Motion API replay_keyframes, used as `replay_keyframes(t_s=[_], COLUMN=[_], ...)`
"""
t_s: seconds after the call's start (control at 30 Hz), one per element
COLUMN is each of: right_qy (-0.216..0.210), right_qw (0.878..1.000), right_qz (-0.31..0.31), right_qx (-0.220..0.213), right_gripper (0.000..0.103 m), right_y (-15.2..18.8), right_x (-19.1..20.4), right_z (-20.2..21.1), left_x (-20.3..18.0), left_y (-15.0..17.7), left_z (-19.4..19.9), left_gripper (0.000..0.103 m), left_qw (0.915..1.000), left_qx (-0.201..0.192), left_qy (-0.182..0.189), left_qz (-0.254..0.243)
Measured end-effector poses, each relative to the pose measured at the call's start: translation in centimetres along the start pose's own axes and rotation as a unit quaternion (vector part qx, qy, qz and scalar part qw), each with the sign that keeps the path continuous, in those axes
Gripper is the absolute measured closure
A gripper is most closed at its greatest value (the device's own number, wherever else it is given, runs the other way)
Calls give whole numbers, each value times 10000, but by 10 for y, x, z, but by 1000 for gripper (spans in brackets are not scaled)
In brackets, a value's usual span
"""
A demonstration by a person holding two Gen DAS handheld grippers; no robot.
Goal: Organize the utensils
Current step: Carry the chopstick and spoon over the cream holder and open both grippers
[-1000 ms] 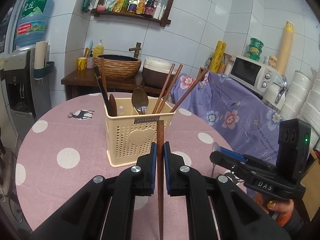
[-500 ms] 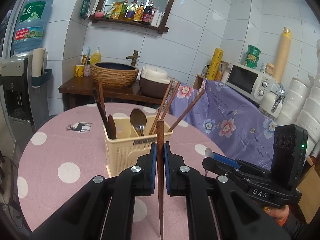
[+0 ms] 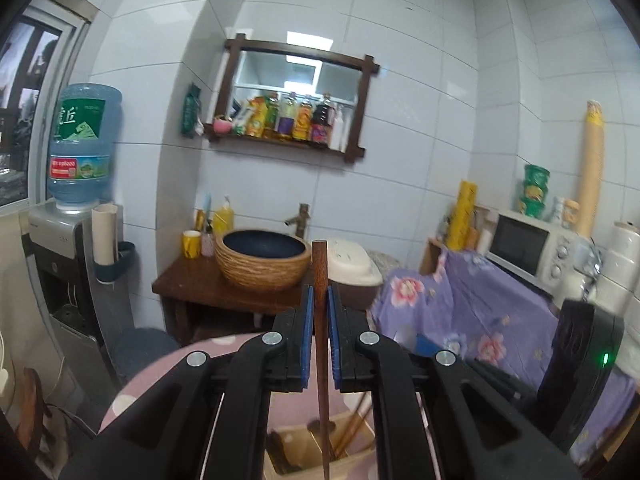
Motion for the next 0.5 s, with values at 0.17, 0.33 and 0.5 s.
replay_keyframes(t_s=[0.17, 0.33, 0.5], right_qy=[251, 403, 575], right_qw=[9993, 9973, 9957], right_qz=[-138, -300, -64], right_qx=[222, 532, 717], right_gripper=[66, 66, 66], right_y=[33, 78, 110], right_x=[-14, -29, -27], right_z=[-37, -51, -51], left_x=[15, 26, 22], left_y=[33, 81, 116], left_z=[-34, -52, -58], left_gripper=[95, 95, 95], left_qw=[9994, 9987, 9980], left_qx=[29, 255, 540], left_qy=[-322, -403, -313], left_qz=[90, 197, 63])
Point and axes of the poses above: each gripper's, at about its wrist camera, not at the fingertips, and z roughly against the way its jaws point, x to its left, y to its underside, the point moved 4 cm from there along -z, roughly the way its jaws point, and after that the axes turned 5 degrees about x, right-handed, at the moved point
